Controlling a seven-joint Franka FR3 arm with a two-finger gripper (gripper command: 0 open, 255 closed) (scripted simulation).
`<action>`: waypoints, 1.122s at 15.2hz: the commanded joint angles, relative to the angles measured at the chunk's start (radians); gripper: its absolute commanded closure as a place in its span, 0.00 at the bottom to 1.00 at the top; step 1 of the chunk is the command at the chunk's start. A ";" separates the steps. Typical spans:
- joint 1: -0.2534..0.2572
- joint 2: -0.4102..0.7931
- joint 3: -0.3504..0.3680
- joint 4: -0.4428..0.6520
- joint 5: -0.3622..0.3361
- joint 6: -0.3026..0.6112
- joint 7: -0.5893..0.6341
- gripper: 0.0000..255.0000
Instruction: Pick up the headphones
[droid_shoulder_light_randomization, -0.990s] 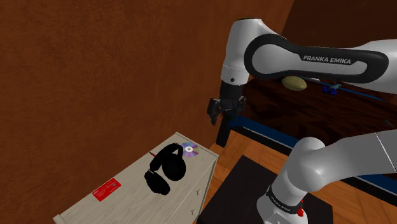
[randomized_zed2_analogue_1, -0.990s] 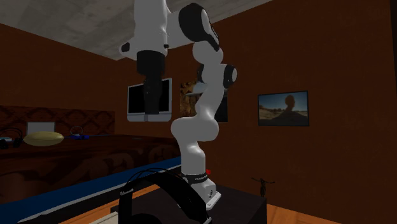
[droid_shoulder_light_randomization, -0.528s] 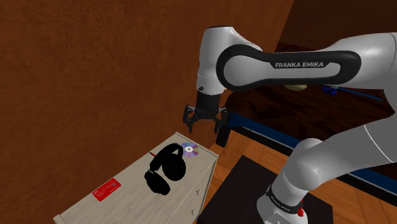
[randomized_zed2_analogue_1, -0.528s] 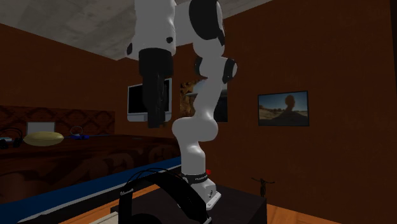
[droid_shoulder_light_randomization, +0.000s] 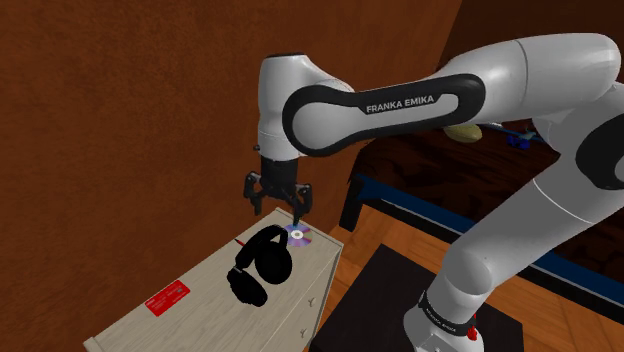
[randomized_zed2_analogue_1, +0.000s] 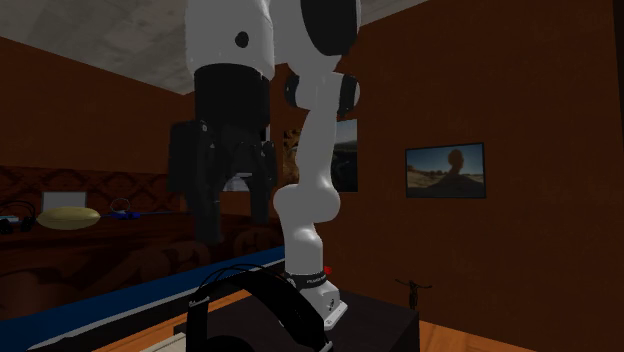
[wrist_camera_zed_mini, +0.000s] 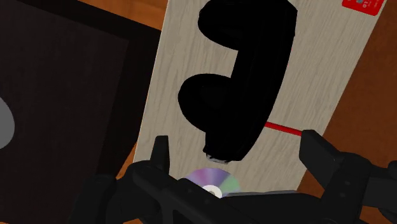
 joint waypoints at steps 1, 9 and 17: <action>-0.014 0.043 0.021 0.007 -0.020 0.030 0.057 0.00; -0.014 0.076 0.039 -0.057 -0.035 0.122 0.069 0.00; -0.015 0.076 0.038 -0.055 -0.035 0.120 0.068 1.00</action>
